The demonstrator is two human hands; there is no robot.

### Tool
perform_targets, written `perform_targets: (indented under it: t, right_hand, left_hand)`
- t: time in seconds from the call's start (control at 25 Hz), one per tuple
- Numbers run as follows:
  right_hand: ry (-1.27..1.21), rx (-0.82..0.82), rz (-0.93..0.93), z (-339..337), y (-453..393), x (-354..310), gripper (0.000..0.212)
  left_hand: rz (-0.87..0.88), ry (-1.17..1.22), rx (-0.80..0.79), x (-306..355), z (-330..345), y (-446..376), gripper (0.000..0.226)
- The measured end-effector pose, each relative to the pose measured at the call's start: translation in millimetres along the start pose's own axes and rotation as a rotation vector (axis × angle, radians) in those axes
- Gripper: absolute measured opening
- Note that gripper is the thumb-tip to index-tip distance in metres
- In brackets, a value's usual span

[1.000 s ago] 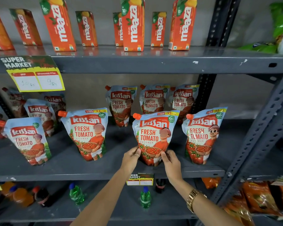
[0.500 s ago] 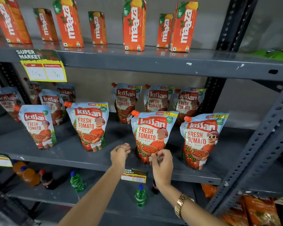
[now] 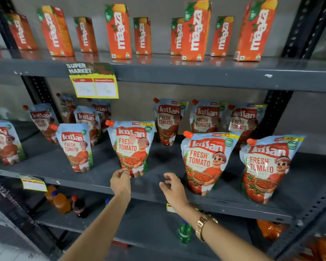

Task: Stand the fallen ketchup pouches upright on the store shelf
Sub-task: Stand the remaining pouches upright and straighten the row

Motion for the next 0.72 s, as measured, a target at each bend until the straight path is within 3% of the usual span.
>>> perform_targets:
  t: [0.12,0.24,0.32,0.52,0.72]
  right_hand:
    - [0.055,-0.070,0.097,31.1,-9.9,-15.5,0.048]
    - [0.061,-0.069,0.147,53.8,-18.4,-25.1,0.057]
    - [0.043,-0.047,0.165,71.6,-22.8,-35.0,0.059]
    - [0.008,0.037,0.110,94.7,-28.3,-45.0,0.051]
    - [0.045,0.123,0.186,88.8,-27.3,-36.4,0.043]
  left_hand:
    - [0.026,-0.079,-0.128,11.2,-6.0,-38.0,0.010]
    - [0.056,-0.156,-0.399,17.0,-6.0,-57.9,0.042]
    - [0.042,-0.216,-0.540,24.7,-4.2,-67.0,0.052]
    - [-0.008,-0.278,-0.651,36.8,-8.0,-84.8,0.056]
    - [0.022,-0.293,-0.783,37.9,-17.1,-80.6,0.052]
Point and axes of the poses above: each hand's wrist, its own y-axis away from the middle knuckle, its own z-axis out of the palm, x = y × z, the point moved 1 cm from there along -y, towards the middle knuckle, and after that the axes turned 14 degrees about x, right-handed, at the moved point
